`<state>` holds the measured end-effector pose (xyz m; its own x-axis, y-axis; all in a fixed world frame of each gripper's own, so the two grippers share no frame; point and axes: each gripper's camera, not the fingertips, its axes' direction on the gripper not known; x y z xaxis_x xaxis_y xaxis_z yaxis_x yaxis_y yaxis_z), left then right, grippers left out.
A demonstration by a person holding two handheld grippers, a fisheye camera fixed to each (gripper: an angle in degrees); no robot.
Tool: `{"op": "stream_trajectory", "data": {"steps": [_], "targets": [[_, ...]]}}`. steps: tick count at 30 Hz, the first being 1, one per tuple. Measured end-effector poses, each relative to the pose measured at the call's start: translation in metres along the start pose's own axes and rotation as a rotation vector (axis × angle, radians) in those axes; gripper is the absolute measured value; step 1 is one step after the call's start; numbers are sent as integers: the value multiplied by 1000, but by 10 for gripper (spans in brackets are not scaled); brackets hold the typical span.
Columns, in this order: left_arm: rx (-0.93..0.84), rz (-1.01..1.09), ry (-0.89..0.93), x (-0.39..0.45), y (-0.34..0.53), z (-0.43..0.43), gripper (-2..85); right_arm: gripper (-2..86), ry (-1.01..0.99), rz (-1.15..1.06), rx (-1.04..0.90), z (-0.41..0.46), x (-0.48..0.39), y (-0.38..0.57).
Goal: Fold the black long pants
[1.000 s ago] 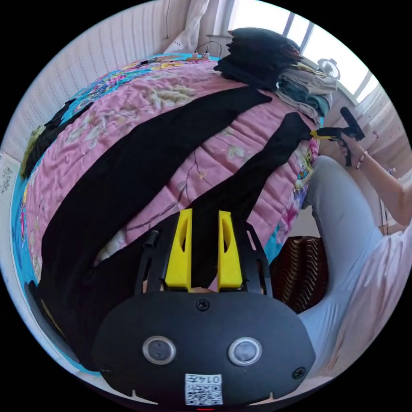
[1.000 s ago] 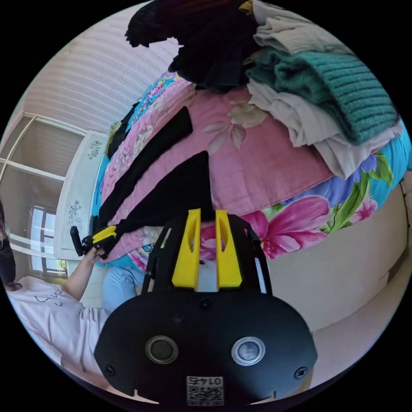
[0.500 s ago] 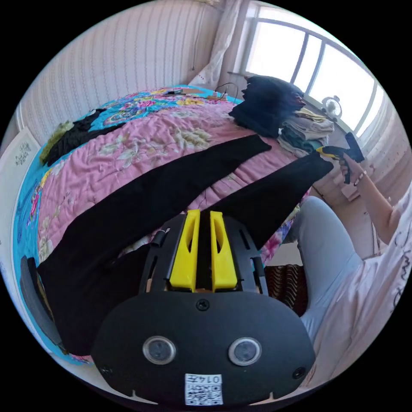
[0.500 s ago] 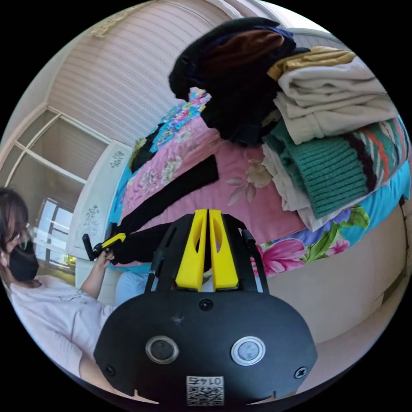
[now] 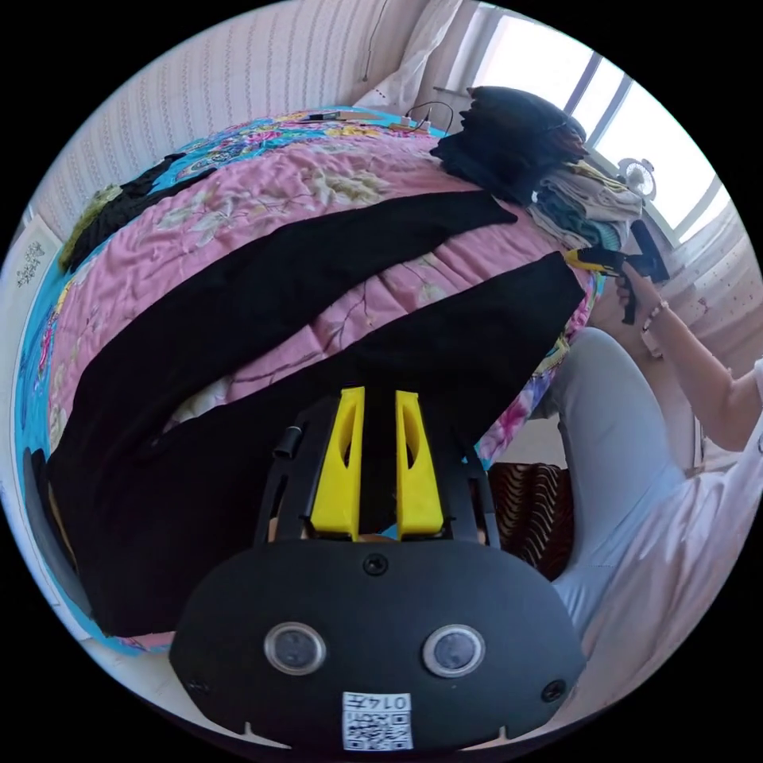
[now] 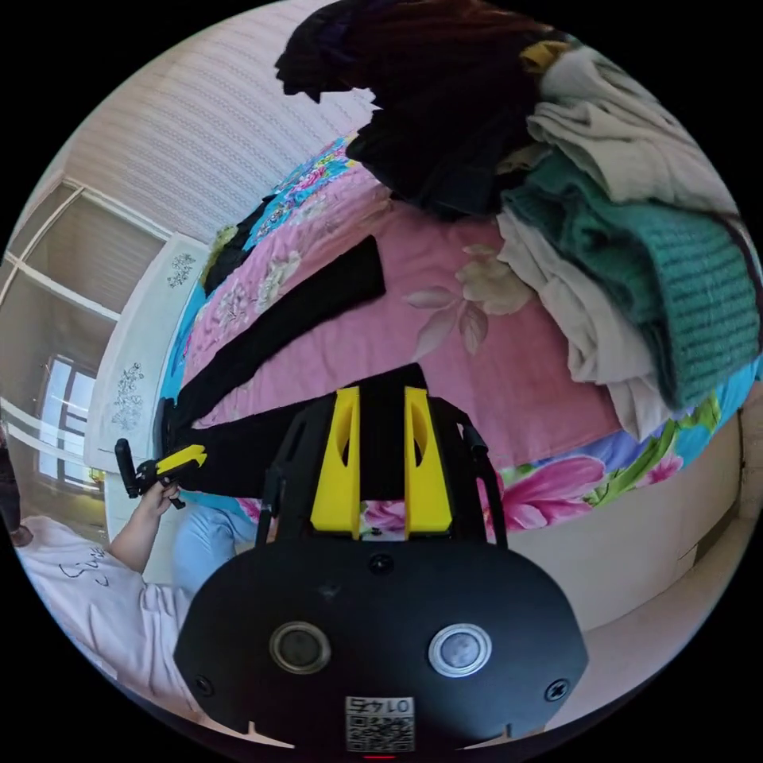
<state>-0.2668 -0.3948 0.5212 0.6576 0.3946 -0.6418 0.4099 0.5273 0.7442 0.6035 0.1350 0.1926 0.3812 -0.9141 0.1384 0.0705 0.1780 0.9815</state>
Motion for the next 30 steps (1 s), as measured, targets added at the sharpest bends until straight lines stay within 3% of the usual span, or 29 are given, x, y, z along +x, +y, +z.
{"op": "stream_trajectory", "data": {"steps": [4, 7, 18, 20, 22, 27, 30], "targets": [[-25, -30, -57, 4, -5, 18, 45, 39, 101, -34, -73, 41, -13, -15], [-24, -41, -33, 7, -11, 8, 0, 15, 53, -9, -114, 56, -3, -20], [32, -166, 22, 1, -15, -15, -8, 12, 138, 1, -58, 76, -16, -17], [77, -155, -31, 2, -14, -47, -7, 21, 279, -24, 109, 53, -37, -13], [136, -155, -68, -3, -13, -75, -3, 34, 270, -72, 140, 54, -52, -19], [140, -133, -310, -41, -38, -105, 40, 84, 120, -82, 35, 106, -67, -53], [153, -182, -318, -78, -67, -113, 50, 85, 104, -81, 32, 136, -75, -68]]}}
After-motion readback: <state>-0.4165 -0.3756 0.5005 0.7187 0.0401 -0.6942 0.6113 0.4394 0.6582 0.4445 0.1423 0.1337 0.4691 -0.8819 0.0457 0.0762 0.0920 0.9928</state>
